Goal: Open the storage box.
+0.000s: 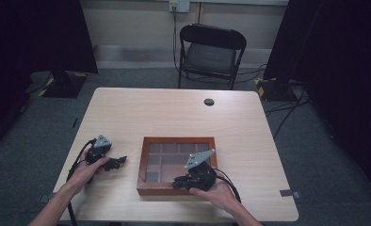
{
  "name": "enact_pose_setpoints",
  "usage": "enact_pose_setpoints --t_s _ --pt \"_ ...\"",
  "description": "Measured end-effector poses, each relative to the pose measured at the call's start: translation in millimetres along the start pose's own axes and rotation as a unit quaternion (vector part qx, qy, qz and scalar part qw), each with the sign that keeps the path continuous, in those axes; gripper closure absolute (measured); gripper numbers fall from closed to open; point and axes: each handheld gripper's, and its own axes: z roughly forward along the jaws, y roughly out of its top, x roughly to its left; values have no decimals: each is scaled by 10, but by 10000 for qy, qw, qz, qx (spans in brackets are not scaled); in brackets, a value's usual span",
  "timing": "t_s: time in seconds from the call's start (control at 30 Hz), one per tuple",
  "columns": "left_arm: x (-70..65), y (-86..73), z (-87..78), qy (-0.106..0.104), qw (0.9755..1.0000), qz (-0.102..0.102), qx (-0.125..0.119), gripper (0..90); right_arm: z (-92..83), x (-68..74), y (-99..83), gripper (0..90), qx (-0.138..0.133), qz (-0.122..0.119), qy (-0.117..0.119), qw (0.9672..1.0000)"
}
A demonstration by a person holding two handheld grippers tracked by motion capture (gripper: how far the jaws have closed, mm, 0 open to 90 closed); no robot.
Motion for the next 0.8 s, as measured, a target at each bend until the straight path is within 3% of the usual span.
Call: enact_pose_setpoints --t_s 0.17,0.8 --pt "0 0 0 0 10000 2 0 115 -20 12 16 818 16 0 17 10000" --pt "2 1 2 -9 10000 3 4 112 -250 -18 205 819 -400 102 152 9990"
